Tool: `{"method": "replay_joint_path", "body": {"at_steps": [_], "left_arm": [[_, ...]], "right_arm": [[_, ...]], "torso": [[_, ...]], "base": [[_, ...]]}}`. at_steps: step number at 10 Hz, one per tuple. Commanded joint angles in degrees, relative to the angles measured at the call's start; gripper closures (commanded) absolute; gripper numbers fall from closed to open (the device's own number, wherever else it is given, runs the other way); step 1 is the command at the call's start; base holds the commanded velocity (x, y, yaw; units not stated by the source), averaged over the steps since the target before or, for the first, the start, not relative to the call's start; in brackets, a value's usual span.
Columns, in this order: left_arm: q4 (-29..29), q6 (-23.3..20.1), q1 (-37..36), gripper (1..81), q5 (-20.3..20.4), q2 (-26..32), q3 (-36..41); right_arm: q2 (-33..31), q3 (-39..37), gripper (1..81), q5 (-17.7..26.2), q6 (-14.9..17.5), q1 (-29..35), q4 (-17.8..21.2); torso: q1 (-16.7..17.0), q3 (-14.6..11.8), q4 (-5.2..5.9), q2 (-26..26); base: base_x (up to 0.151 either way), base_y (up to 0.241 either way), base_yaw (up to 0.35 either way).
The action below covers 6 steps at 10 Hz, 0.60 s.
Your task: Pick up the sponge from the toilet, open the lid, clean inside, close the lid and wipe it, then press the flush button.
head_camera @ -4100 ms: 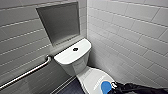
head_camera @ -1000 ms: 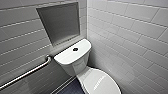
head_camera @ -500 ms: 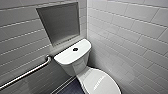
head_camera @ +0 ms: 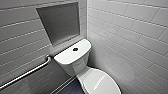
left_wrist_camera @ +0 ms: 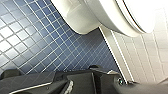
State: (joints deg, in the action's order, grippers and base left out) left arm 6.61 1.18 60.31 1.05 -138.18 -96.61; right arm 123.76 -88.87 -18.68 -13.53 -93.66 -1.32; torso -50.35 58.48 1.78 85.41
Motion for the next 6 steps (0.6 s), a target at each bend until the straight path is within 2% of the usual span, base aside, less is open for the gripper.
{"method": "replay_joint_path", "body": {"at_steps": [1, 2, 4, 5, 6], "left_arm": [[4.81, -0.04, -7.25, 1.0, -3.07, -2.00, -1.90], [5.52, 0.05, -8.92, 1.0, -3.24, -4.73, -4.72], [7.63, -0.04, -11.56, 1.0, -6.58, -9.13, -9.91], [8.68, -0.04, -12.44, 1.0, -6.59, -10.45, -11.06], [9.38, -0.04, -13.41, 1.0, -6.76, -11.15, -10.89]], "right_arm": [[-2.26, 0.38, 81.1, 3.56, 0.17, -0.61, -1.67], [-2.17, 0.37, 81.1, 3.56, 0.17, -0.44, -1.67], [-2.08, 0.37, 81.1, 3.56, 0.17, -0.26, -1.67], [-2.00, 0.37, 81.1, 3.56, 0.17, -0.26, -1.67], [-1.91, 0.37, 81.1, 3.56, 0.17, -0.08, -1.67]], "torso": [[0.00, 0.00, 0.00, 0.00], [0.00, 0.00, 0.00, 0.00], [0.00, 0.00, 0.00, 0.00], [0.00, 0.00, -2.13, 0.00], [0.00, 0.00, -2.40, 0.00]], "base": [[0.000, 0.000, 0.000], [0.000, 0.000, 0.000], [0.000, 0.000, 0.000], [0.000, 0.000, 0.000], [0.000, 0.000, 0.000]]}}
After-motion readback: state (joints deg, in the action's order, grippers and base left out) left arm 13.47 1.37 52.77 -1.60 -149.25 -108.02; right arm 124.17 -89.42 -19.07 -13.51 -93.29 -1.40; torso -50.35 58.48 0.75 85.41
